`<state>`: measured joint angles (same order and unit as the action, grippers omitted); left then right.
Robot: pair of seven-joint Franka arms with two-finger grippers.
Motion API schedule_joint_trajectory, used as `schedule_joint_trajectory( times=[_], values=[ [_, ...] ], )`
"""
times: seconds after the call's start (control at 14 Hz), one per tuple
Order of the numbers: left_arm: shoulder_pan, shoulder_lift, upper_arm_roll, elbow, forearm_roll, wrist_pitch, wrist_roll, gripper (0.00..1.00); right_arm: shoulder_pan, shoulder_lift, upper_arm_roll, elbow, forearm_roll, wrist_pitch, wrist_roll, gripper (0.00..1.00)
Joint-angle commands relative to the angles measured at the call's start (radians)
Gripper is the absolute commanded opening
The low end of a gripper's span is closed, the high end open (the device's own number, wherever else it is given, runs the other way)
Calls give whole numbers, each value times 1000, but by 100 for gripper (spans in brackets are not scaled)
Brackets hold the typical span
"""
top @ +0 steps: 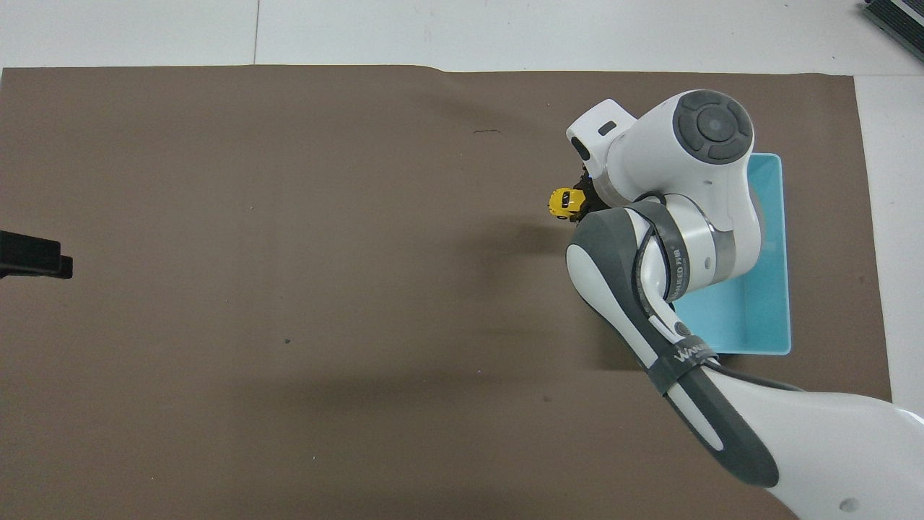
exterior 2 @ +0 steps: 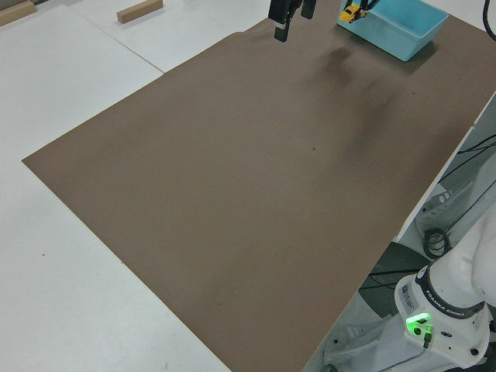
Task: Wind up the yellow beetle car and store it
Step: 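Lift the car with the right gripper and lower it into the box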
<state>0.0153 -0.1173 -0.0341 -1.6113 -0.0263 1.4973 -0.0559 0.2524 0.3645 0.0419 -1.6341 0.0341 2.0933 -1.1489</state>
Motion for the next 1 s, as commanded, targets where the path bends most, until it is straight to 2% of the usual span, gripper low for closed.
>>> schedule_joint_trajectory(
  times=[0.0, 0.21, 0.57, 0.93],
  values=[
    [14, 4, -7, 11, -10, -14, 5, 100, -41, -50, 7, -7, 15, -62, 5, 29],
    [14, 4, -7, 11, -10, -14, 5, 100, -77, -90, 9, -9, 15, -125, -18, 29],
    [14, 4, -7, 11, -10, -14, 5, 100, -162, -133, 9, -30, 18, -209, -188, 29],
    [14, 4, -7, 11, -10, -14, 5, 100, -254, -209, 6, -177, 15, -191, -360, 29]
  ],
)
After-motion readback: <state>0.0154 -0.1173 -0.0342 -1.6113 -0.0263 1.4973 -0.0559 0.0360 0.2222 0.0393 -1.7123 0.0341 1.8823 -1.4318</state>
